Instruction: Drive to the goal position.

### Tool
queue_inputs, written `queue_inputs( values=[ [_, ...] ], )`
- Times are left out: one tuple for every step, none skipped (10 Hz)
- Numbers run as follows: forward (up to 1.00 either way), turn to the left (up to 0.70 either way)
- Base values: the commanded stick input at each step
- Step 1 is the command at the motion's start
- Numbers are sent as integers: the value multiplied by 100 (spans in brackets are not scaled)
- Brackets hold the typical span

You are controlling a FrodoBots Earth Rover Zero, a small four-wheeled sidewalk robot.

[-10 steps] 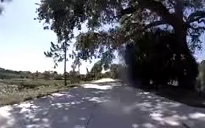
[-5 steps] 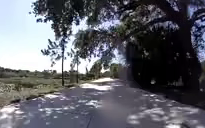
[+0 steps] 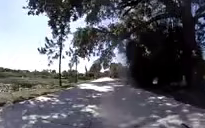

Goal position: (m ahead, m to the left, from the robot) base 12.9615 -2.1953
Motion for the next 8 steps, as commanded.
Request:
queue_inputs(
  values=[
    [70, 0],
    [70, 0],
    [70, 0],
    [70, 0],
    [70, 0],
    [70, 0],
    [70, 0],
    [70, 0]
  ],
)
